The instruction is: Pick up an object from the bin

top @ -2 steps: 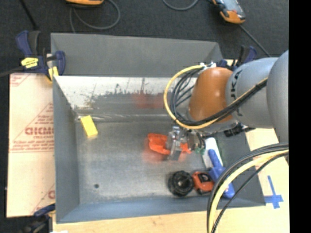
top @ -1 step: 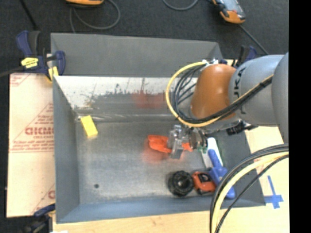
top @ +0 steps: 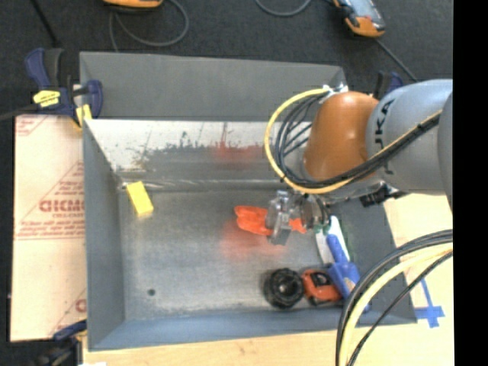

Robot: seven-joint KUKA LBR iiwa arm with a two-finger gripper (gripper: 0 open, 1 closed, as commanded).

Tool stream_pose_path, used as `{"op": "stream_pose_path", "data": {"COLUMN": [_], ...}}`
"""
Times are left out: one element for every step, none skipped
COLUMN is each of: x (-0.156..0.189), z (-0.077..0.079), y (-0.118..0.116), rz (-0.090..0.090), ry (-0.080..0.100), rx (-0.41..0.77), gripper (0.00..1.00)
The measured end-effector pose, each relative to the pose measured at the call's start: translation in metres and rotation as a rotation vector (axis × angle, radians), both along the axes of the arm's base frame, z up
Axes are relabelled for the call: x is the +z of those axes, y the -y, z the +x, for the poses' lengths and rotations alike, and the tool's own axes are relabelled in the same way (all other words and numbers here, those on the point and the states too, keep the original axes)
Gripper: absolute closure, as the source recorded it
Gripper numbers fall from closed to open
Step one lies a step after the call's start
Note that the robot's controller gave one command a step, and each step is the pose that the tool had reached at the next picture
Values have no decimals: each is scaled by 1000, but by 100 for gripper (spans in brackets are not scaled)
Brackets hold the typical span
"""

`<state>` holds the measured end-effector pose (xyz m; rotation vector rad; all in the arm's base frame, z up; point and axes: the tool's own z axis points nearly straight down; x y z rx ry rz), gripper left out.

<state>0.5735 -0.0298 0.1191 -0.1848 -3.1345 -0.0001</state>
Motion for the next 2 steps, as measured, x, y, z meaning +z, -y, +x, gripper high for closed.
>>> {"op": "stream_pose_path", "data": {"x": [16, 27], "z": [2, 2], "y": [0, 0], "rz": [0, 0], "ry": [6, 7], "rx": [1, 1], "gripper": [100, 100]}}
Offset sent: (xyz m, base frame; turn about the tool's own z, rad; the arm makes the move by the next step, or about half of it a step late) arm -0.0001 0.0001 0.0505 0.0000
